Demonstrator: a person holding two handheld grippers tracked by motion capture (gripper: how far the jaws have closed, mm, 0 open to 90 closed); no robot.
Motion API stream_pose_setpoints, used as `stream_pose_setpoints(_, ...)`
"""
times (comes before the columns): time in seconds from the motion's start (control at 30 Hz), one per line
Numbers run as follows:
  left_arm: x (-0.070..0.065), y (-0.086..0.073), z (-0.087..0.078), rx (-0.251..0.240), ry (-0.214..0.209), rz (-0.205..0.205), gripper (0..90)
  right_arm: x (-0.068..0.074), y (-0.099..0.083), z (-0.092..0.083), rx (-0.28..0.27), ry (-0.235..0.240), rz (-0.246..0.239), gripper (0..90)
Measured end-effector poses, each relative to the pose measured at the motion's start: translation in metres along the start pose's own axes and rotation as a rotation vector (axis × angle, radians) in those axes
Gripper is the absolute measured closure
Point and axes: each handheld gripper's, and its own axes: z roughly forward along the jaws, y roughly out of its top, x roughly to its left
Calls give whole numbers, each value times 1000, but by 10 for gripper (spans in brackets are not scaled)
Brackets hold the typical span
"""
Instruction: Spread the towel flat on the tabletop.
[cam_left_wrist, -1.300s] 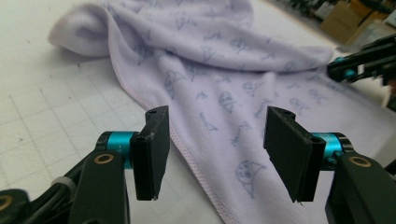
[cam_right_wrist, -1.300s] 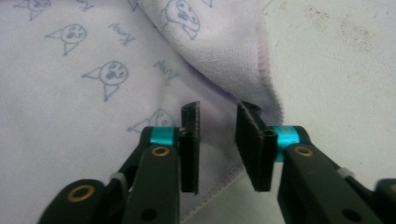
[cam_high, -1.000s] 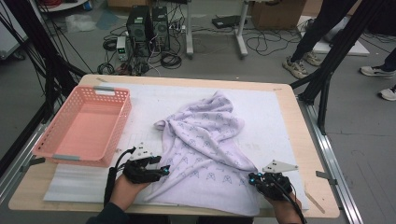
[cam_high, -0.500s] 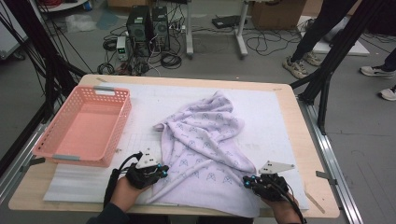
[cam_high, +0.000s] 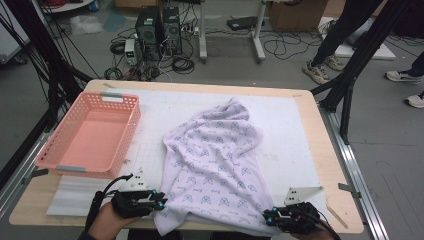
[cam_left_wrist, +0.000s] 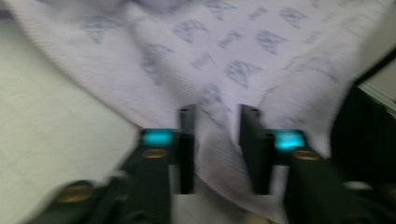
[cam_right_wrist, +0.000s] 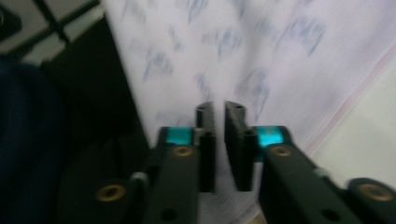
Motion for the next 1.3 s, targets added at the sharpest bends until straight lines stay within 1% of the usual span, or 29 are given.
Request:
stream_pose_setpoints(0.03, 6, 0, 2, -30, 44, -41, 563, -2, 3, 0, -42, -20, 0, 650)
stream_pose_setpoints(0.07, 6, 0, 2, -30, 44, -41, 538, -5, 5, 1, -85, -58, 27, 578)
stream_pose_setpoints(0.1, 9, 1, 3, -55, 63, -63, 538, -5, 5, 1, -85, -58, 27, 578)
stream_pose_setpoints(0.13, 12, 2, 4, -83, 85, -87, 473, -14, 10, 5, -133, -178, 73, 525)
stream_pose_setpoints(0.17, 16, 3, 5, -106, 108, -110, 473, -19, 12, 9, -134, -239, 100, 520)
stream_pose_setpoints(0.2, 22, 5, 9, -137, 148, -144, 473, -24, 13, 14, -130, -293, 127, 520)
stream_pose_setpoints(0.23, 25, 7, 12, -146, 162, -157, 471, -30, 15, 20, -128, -327, 145, 531)
stream_pose_setpoints(0.3, 29, 8, 15, -151, 173, -167, 471, -37, 20, 33, -118, -363, 158, 557)
stream_pose_setpoints(0.33, 35, 11, 24, -143, 200, -181, 472, -39, 23, 40, -107, -372, 157, 584)
stream_pose_setpoints(0.37, 35, 11, 24, -143, 200, -181, 472, -41, 26, 45, -86, -387, 142, 610)
stream_pose_setpoints(0.4, 39, 15, 32, -131, 218, -184, 470, -40, 28, 47, -90, -396, 139, 710)
stream_pose_setpoints(0.43, 39, 15, 32, -131, 218, -184, 466, -40, 28, 47, -90, -396, 139, 710)
stream_pose_setpoints(0.47, 40, 18, 41, -110, 232, -177, 462, -40, 30, 47, -82, -361, 148, 844)
stream_pose_setpoints(0.53, 39, 18, 45, -100, 233, -171, 459, -38, 28, 43, -63, -345, 139, 863)
stream_pose_setpoints(0.57, 33, 19, 51, -84, 242, -141, 455, -37, 26, 39, -47, -331, 137, 866)
stream_pose_setpoints(0.6, 33, 19, 51, -84, 242, -141, 440, -36, 22, 33, -28, -321, 133, 866)
stream_pose_setpoints(0.63, 31, 19, 52, -80, 249, -124, 445, -34, 18, 27, -7, -325, 130, 866)
stream_pose_setpoints(0.7, 31, 20, 51, -96, 233, -134, 450, -30, 6, 13, 29, -320, 124, 866)
stream_pose_setpoints(0.77, 33, 19, 48, -106, 235, -138, 448, -24, -6, -1, 65, -313, 131, 865)
stream_pose_setpoints(0.87, 33, 19, 48, -114, 229, -143, 445, -19, -18, -13, 84, -227, 155, 860)
stream_pose_setpoints(0.9, 31, 21, 50, -130, 215, -136, 445, -18, -19, -14, 85, -211, 148, 847)
stream_pose_setpoints(0.93, 31, 21, 50, -130, 215, -136, 445, -17, -18, -16, 69, -215, 139, 825)
stream_pose_setpoints(1.0, 31, 23, 53, -130, 199, -130, 443, -20, -14, -15, 15, -229, 151, 725)
stream_pose_setpoints(1.03, 30, 25, 56, -129, 193, -127, 443, -22, -10, -14, -13, -254, 155, 668)
stream_pose_setpoints(1.1, 30, 28, 62, -118, 186, -119, 445, -27, -1, -10, -50, -286, 157, 634)
stream_pose_setpoints(1.17, 28, 31, 70, -100, 177, -108, 454, -33, 9, -2, -76, -346, 141, 599)
stream_pose_setpoints(1.2, 27, 33, 72, -91, 193, -88, 472, -37, 13, 2, -95, -363, 146, 597)
stream_pose_setpoints(1.27, 24, 35, 74, -83, 220, -57, 573, -44, 21, 11, -121, -404, 150, 578)
stream_pose_setpoints(1.3, 25, 34, 74, -86, 205, -51, 657, -48, 25, 16, -128, -420, 160, 568)
